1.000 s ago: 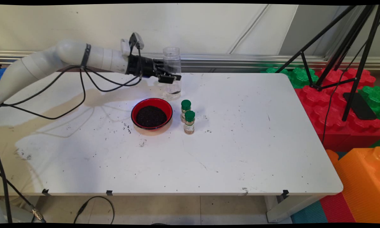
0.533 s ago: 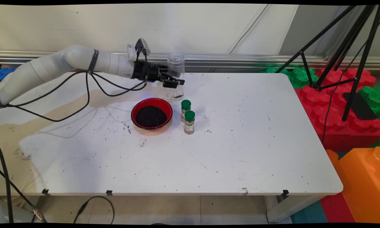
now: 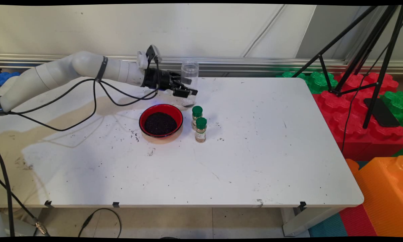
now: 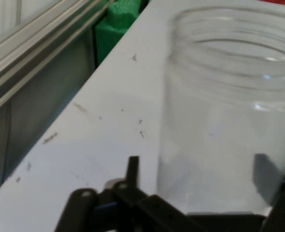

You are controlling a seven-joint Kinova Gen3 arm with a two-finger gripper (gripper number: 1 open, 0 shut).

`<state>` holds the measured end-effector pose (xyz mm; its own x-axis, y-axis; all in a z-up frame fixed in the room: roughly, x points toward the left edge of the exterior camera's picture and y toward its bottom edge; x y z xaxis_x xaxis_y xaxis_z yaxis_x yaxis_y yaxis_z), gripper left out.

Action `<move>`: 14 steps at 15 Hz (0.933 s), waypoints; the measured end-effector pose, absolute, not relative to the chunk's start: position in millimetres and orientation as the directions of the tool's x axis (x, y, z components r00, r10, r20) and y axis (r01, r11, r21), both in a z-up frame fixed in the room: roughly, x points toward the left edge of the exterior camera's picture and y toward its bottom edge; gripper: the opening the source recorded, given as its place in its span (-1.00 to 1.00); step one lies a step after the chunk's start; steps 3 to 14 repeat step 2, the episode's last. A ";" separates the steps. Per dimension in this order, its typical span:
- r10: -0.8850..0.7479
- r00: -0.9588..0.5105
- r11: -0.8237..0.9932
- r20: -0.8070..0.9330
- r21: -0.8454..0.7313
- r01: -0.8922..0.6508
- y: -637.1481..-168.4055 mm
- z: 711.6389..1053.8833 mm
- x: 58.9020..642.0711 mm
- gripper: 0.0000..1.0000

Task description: Place the picked object on the table

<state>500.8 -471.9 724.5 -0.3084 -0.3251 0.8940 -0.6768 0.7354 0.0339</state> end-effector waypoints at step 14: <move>-0.325 -0.310 0.735 0.894 0.033 -0.677 -470.7 724.1 500.6 1.00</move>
